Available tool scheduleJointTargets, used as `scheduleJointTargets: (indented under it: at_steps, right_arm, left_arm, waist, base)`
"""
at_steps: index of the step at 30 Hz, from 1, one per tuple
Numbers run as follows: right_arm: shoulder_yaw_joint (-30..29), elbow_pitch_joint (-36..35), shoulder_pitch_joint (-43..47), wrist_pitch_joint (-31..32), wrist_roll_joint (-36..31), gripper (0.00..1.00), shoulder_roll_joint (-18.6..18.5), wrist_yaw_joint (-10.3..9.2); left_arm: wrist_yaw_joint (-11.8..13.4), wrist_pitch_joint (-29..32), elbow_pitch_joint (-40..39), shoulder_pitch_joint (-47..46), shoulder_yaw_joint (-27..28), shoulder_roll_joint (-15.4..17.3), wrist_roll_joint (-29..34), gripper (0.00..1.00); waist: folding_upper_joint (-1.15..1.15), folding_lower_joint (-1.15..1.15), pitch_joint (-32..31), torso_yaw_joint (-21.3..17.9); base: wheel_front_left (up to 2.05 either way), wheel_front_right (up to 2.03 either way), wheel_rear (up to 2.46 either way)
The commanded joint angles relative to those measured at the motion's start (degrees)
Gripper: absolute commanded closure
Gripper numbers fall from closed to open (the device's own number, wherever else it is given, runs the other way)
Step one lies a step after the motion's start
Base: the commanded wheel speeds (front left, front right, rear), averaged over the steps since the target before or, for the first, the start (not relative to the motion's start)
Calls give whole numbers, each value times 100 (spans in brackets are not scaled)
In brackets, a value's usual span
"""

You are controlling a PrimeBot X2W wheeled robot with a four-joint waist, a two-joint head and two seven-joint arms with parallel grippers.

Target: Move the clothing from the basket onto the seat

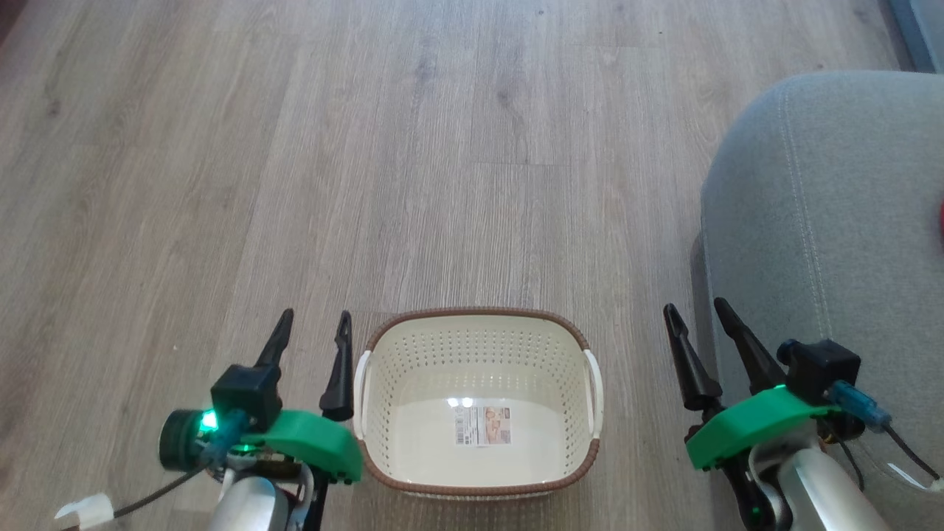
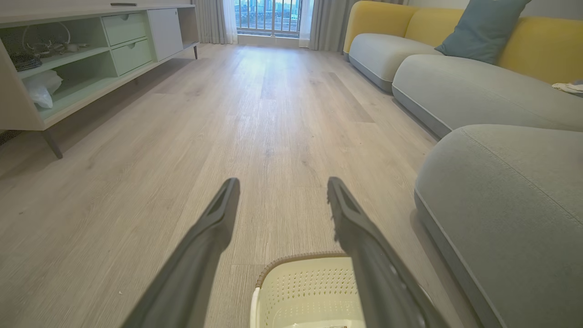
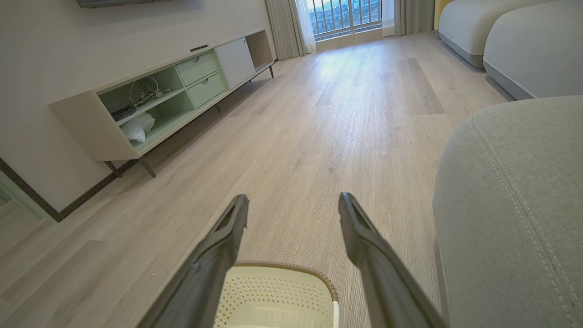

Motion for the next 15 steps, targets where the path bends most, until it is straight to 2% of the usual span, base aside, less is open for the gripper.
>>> scheduleJointTargets:
  at_steps: [1,15]
  right_arm:
    - [119,-172,-138,-29,-35,0,14,0]
    - [156,-158,-178,-29,-40,0,-24,0]
  left_arm:
    - [-14,-29,-158,-117,232,-8,-24,0]
    - [-215,-29,-194,-112,348,-8,-387,0]
  waist:
    - [0,0,0,-4]
    - [0,0,50,-38]
  base:
    - [0,0,0]
    - [0,0,0]
